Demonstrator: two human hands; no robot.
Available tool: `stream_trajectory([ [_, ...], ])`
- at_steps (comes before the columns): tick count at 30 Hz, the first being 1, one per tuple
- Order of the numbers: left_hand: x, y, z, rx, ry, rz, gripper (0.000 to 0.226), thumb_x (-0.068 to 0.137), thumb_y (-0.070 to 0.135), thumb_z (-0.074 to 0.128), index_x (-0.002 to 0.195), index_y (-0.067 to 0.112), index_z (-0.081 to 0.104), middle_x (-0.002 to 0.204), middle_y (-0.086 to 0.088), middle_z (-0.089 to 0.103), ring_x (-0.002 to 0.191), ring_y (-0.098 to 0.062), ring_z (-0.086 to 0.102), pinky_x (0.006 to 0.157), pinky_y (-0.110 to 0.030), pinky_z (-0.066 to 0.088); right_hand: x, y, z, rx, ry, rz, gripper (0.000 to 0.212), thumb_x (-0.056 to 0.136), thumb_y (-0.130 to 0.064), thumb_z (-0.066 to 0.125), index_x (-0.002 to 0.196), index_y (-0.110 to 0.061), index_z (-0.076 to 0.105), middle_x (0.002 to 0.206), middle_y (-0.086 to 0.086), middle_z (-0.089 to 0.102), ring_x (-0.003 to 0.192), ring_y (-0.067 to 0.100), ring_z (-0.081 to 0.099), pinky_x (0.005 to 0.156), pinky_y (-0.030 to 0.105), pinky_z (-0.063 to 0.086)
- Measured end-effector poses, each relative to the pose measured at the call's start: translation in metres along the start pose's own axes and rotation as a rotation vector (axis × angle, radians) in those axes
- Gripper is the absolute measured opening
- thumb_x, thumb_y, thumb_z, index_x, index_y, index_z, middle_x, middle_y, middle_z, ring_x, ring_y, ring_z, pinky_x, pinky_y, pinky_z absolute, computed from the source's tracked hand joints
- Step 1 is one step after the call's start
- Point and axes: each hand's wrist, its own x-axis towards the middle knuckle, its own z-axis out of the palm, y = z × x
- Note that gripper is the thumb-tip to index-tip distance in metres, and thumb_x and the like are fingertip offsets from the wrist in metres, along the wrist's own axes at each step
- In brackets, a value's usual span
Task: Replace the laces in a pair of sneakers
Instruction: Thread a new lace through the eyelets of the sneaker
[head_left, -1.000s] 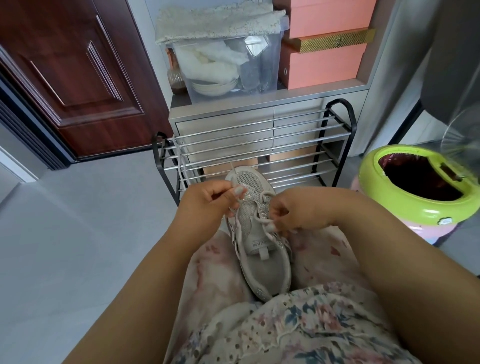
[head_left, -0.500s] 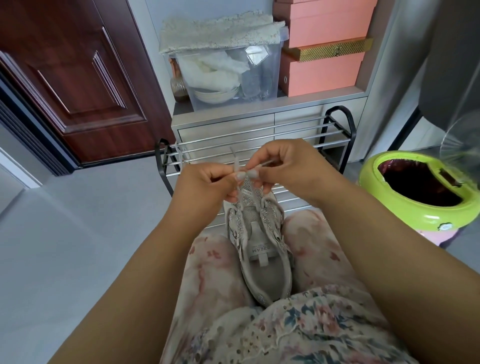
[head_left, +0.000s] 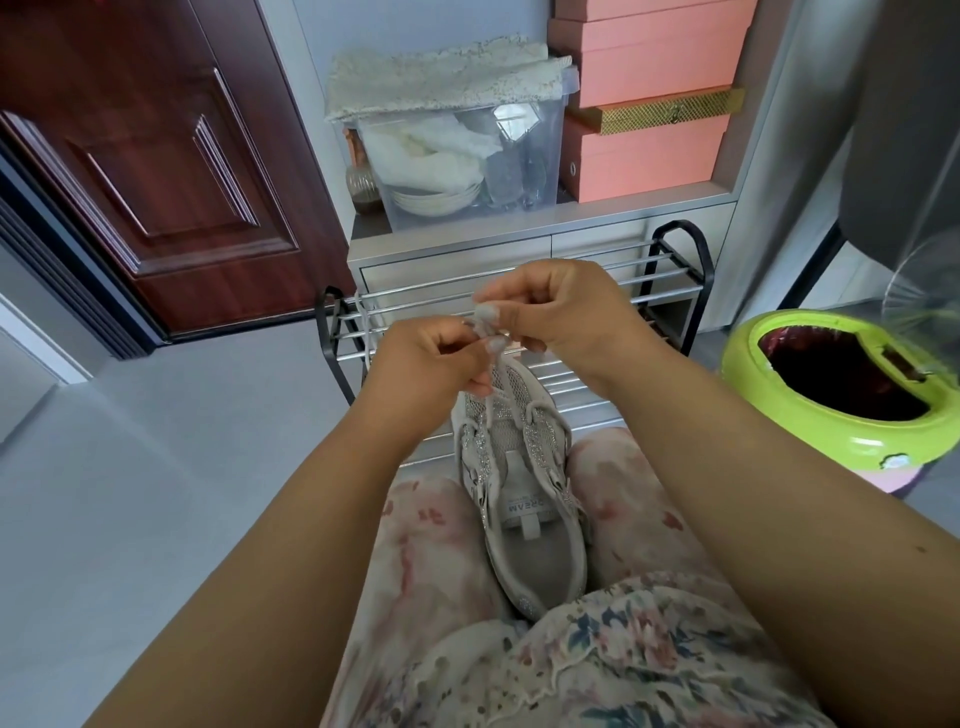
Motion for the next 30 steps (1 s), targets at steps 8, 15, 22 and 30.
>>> stream_trajectory([
  [8, 0.010, 0.004, -0.005, 0.073, 0.025, 0.055, 0.025, 0.084, 0.013, 0.071, 0.074, -0.010, 0.067, 0.063, -0.025, 0.058, 0.052, -0.022, 0.051, 0.049, -0.026, 0.047, -0.016, 0.032, 0.006, -0.148, -0.172, 0.095, 0.008, 0.082, -0.016, 0.071, 0.077, -0.011, 0.069, 0.062, 0.010, 0.056, 0.053, 0.018, 0.045, 0.053, 0.027, 0.039],
  [15, 0.012, 0.000, -0.010, 0.010, -0.002, -0.034, 0.022, 0.088, 0.020, 0.066, 0.084, -0.001, 0.070, 0.075, -0.027, 0.061, 0.060, -0.021, 0.051, 0.051, -0.023, 0.044, -0.009, 0.038, 0.010, -0.203, -0.145, 0.082, 0.033, 0.091, -0.024, 0.061, 0.080, 0.007, 0.066, 0.062, 0.014, 0.056, 0.055, 0.022, 0.045, 0.054, 0.029, 0.037],
  [22, 0.002, -0.037, -0.008, -0.013, 0.015, -0.411, 0.032, 0.098, 0.035, 0.049, 0.098, 0.010, 0.068, 0.070, -0.003, 0.060, 0.053, -0.012, 0.052, 0.048, -0.024, 0.044, -0.005, 0.042, 0.010, -0.160, -0.042, 0.105, 0.024, 0.092, -0.026, 0.059, 0.074, -0.014, 0.070, 0.054, 0.000, 0.053, 0.049, 0.013, 0.047, 0.055, 0.027, 0.041],
  [30, 0.000, -0.013, -0.003, 0.006, -0.239, -0.114, 0.039, 0.097, 0.022, 0.051, 0.062, 0.029, 0.066, 0.059, -0.006, 0.036, 0.052, -0.015, 0.034, 0.049, -0.022, 0.035, 0.022, 0.013, 0.015, -0.128, 0.020, 0.045, 0.027, 0.091, -0.019, 0.060, 0.065, -0.014, 0.065, 0.042, -0.009, 0.049, 0.038, 0.004, 0.044, 0.045, 0.017, 0.041],
])
